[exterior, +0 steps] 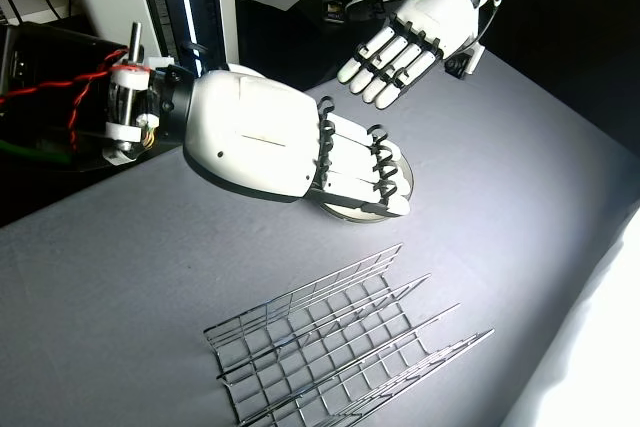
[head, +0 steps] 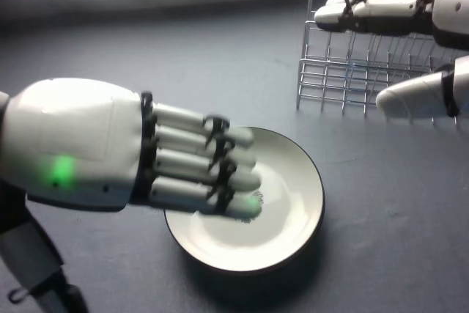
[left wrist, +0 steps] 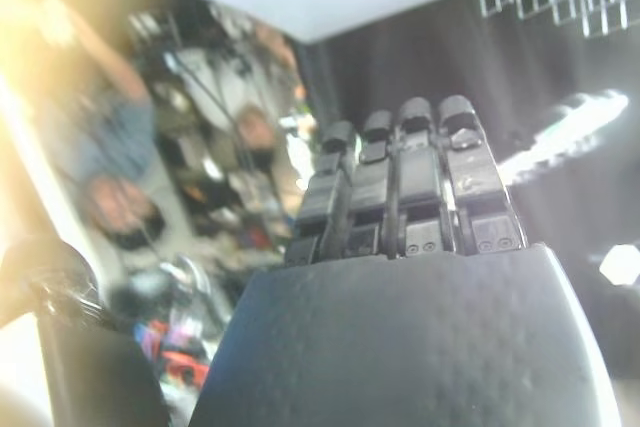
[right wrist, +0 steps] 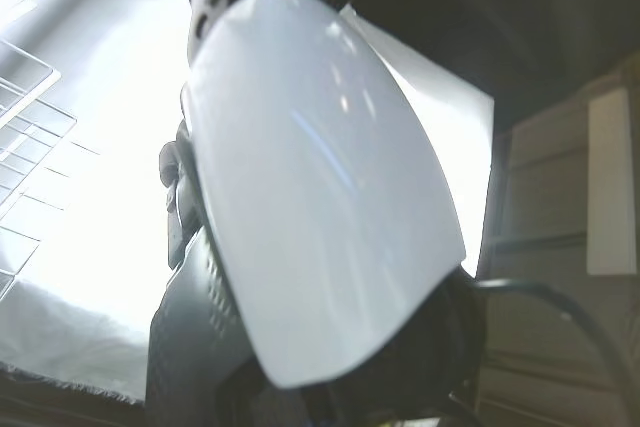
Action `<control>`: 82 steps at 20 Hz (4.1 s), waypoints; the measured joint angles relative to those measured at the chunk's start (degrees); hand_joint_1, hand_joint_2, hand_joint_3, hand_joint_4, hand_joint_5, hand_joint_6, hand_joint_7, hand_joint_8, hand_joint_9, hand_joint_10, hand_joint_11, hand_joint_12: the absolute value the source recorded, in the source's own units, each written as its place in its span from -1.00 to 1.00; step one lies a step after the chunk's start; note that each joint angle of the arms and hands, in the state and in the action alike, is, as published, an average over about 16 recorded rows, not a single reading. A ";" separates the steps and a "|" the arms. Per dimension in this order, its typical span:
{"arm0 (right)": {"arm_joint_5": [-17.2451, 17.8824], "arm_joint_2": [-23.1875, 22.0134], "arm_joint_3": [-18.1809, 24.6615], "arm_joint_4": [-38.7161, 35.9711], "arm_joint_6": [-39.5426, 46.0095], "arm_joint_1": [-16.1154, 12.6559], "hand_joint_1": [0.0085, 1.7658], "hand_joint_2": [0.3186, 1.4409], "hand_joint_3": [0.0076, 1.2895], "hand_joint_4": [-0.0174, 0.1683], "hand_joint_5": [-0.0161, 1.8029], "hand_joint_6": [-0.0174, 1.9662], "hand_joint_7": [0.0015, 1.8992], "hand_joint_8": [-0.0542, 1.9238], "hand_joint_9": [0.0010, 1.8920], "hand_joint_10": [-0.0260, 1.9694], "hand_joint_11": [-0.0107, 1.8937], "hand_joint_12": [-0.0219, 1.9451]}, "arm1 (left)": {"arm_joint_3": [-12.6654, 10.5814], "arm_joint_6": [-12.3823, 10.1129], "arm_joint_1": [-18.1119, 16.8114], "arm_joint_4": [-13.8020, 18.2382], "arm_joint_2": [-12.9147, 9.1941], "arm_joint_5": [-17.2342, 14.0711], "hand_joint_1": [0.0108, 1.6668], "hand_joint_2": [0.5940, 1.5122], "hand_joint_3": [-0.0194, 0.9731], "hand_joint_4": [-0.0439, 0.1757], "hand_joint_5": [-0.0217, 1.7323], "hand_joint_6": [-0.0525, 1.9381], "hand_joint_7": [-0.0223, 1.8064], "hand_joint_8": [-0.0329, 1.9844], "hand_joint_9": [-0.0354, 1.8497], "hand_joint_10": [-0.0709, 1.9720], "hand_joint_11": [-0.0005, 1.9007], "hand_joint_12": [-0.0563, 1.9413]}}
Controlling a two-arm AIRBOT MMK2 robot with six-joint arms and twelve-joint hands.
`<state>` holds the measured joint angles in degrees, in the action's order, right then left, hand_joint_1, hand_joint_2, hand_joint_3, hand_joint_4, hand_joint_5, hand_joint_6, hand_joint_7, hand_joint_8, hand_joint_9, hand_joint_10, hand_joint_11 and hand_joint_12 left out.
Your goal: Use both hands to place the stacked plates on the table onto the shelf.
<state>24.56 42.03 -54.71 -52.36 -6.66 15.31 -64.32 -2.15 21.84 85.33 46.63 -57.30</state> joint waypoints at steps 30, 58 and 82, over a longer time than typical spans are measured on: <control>0.92 0.43 -0.99 -1.23 -0.71 -0.05 -0.99 0.75 -0.99 -0.83 -0.83 -0.97 -0.84 -0.93 -0.86 -0.97 -0.98 -0.54 | -10.86 -2.50 5.77 17.64 10.13 4.40 -0.51 -0.03 -0.92 -0.60 -0.97 -0.95 -0.96 -0.98 -0.94 -0.92 -0.98 -0.93; 5.75 0.62 -2.19 -8.77 -1.22 2.09 -0.71 0.52 -0.99 -0.79 -0.91 -0.97 -0.92 -0.93 -0.93 -0.97 -0.98 -0.75 | -12.67 -4.19 6.63 18.88 17.51 9.64 -0.99 0.45 -0.94 -0.66 -0.99 -0.98 -0.99 -0.99 -0.96 -0.93 -0.99 -0.93; 14.11 2.79 -3.06 -21.63 -1.97 7.88 0.09 0.03 -0.99 -0.72 -0.85 -0.97 -0.90 -0.93 -0.91 -0.96 -0.98 -0.40 | -14.63 -4.56 4.26 18.67 22.24 10.06 -0.99 0.41 -0.94 -0.67 -0.99 -0.98 -0.99 -0.99 -0.94 -0.92 -0.99 -0.93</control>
<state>38.66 44.82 -57.78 -73.99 -8.63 23.19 -78.95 -6.71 26.10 104.01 68.86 -47.25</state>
